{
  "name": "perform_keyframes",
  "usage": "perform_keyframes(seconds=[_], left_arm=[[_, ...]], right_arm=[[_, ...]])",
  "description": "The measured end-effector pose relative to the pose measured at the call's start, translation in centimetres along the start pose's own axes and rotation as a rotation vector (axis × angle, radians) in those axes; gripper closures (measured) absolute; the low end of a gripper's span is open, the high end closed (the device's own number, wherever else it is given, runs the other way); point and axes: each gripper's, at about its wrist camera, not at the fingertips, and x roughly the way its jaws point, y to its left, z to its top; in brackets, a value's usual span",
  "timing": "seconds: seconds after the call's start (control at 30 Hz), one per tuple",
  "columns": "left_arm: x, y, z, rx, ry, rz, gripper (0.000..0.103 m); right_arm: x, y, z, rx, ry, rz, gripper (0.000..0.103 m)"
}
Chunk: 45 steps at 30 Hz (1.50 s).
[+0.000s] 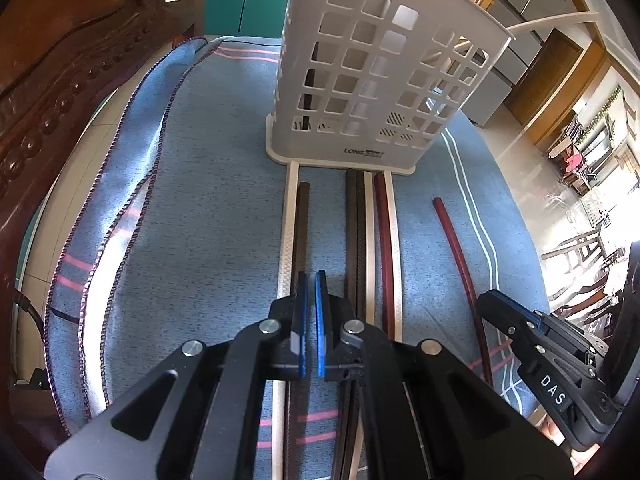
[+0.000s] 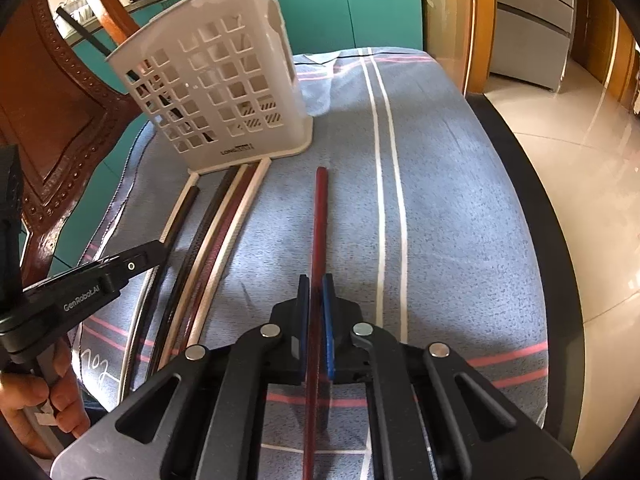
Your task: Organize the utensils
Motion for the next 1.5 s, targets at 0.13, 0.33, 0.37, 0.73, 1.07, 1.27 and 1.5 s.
perform_keyframes(seconds=[0.13,0.33,0.37,0.73,1.07,1.27,1.5], left_arm=[[0.2,-0.3,0.1,-0.002,0.0,-0.007,0.099],[-0.4,0.4,0.0,-0.003,-0.007,-0.01,0.099],[-0.5,0.5,0.0,-0.003,-0.008,-0.012,0.099],[-1.7,1.8,0.1,-0.042,-0.014,-0.12,0.099],[-0.4,1.8,0.2,-0.05,0.005,-0.044,0.099],[0.2,0.7,-0.1,0.001,0.021,-0.001,0.096],[0.1,0.5,-0.1,-0.012,0.017,-0.014,0.096]], right_arm=[[0.2,-0.3,-0.1,0.013,0.009,0.001,0.096],[0.1,-0.5,-0.2,0.024,0.008,0.001,0.096],[0.0,-0.6,-0.2,0.028,0.005,-0.002,0.096],[-0.5,-2.6,0.0,0.085,0.0,-0.028,0.096],[-0.3,-3.4,0.0,0.101,0.012,0.003,0.095],[0.1,-3.7,-0.1,0.106,0.022,0.004,0.095],[0.1,-2.9,-0.2,0.093,0.023,0.004,0.095]])
